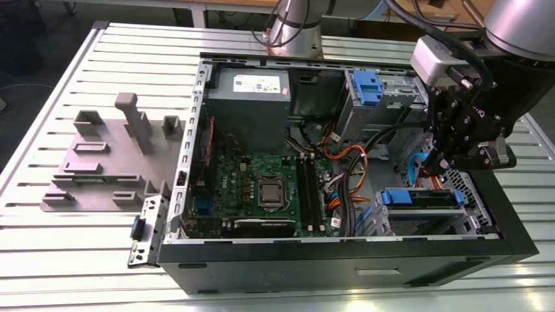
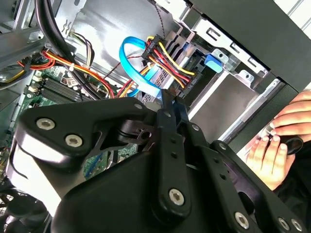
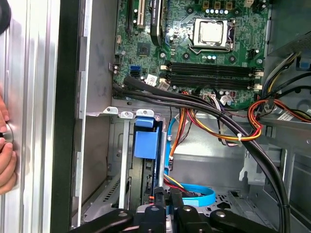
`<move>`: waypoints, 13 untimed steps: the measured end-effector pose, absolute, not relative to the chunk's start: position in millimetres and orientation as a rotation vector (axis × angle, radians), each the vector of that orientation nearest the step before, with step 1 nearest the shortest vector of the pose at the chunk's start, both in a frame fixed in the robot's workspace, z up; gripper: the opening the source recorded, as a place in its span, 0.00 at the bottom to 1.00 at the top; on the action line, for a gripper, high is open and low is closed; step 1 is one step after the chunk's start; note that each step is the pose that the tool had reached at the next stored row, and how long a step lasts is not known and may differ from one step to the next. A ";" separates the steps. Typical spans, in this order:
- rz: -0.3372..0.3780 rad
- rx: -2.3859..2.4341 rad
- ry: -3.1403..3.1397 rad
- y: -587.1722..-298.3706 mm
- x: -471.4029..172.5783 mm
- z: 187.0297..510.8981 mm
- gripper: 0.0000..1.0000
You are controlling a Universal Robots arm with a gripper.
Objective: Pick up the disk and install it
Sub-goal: 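Insert the second disk wire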
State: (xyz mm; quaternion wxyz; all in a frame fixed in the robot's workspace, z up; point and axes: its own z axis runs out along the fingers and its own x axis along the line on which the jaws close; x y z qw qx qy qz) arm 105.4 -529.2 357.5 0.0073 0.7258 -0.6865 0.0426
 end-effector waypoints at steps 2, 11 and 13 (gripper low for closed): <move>0.133 2.270 -2.147 -529.2 105.5 357.4 0.16; 0.133 2.272 -2.146 -532.0 101.8 357.1 0.16; 0.134 2.272 -2.145 -532.5 101.5 357.0 0.16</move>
